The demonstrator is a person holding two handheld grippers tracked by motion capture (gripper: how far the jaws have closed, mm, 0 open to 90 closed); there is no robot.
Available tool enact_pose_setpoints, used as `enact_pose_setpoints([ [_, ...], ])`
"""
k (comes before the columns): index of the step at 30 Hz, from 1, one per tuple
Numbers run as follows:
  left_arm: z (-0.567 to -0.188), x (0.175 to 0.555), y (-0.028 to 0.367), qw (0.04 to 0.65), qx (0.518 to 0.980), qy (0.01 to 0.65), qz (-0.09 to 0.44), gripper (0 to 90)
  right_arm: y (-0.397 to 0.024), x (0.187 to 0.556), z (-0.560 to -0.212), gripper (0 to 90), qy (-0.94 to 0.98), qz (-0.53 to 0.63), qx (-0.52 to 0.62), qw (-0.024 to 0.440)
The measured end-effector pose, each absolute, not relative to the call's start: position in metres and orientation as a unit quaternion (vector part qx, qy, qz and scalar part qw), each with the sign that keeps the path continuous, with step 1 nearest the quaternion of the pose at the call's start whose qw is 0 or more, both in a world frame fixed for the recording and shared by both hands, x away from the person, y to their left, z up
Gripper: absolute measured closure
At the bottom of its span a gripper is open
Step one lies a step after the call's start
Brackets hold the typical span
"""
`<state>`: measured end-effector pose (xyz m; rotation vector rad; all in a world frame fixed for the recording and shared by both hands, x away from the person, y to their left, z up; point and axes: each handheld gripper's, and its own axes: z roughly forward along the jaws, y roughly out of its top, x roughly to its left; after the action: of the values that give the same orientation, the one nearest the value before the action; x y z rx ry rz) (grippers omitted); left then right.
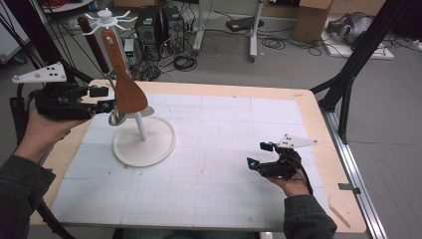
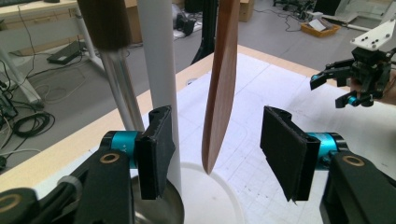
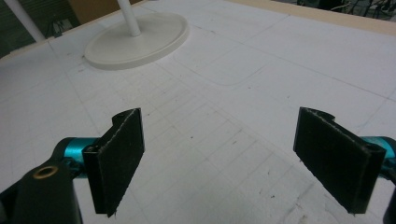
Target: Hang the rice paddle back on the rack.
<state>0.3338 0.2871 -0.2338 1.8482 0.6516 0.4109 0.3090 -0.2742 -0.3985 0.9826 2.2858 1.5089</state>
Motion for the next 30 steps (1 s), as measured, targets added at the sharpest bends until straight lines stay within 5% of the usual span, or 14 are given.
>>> enact_pose_setpoints([
  [30, -0.297, 0.316, 0.278, 0.527, 0.78, 0.304, 0.147, 17.2, -0.275, 0.308, -0.398, 12.6, 0.779, 0.514, 0.338, 0.121],
])
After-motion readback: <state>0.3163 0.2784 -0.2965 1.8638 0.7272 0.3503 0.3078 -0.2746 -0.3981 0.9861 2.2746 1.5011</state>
